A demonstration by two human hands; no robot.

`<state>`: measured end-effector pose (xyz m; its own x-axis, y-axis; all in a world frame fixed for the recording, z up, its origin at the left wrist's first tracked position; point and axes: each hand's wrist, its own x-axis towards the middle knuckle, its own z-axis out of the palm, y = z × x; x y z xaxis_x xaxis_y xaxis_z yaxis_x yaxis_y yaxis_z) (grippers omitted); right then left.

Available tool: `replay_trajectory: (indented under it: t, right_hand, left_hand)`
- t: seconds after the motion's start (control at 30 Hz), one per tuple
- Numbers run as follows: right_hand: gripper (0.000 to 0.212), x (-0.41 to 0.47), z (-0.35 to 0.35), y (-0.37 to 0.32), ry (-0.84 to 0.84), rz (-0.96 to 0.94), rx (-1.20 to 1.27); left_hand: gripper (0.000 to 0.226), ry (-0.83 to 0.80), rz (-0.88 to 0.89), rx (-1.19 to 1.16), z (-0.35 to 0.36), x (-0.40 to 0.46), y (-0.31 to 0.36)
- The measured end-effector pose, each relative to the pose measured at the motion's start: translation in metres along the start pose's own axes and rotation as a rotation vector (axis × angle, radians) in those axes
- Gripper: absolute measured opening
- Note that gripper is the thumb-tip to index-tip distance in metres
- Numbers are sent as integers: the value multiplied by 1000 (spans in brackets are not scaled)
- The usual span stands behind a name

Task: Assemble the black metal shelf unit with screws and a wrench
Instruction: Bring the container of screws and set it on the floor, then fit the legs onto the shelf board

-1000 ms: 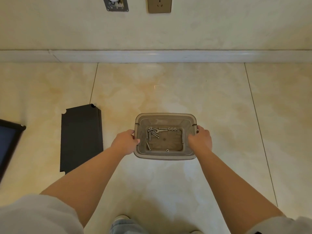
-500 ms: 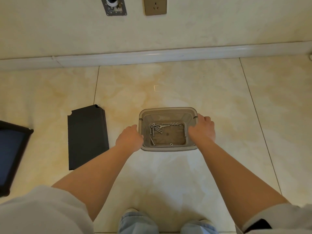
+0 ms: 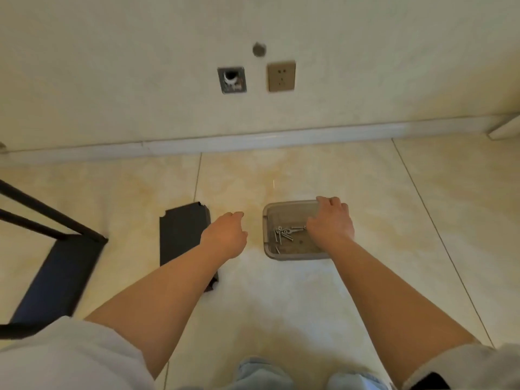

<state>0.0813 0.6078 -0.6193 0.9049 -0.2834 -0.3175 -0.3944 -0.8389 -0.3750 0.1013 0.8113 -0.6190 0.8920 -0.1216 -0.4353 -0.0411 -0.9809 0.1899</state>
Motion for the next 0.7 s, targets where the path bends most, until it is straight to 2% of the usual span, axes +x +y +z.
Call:
replay_trajectory:
  t: [0.37, 0.7]
  right_hand:
    - [54, -112, -58, -117, 152, -204, 90]
    - [50, -164, -57, -182, 129, -409, 91]
  left_hand:
    - [55, 280, 21, -64, -108, -112, -63]
    - [56, 441, -93, -119, -130, -186, -121]
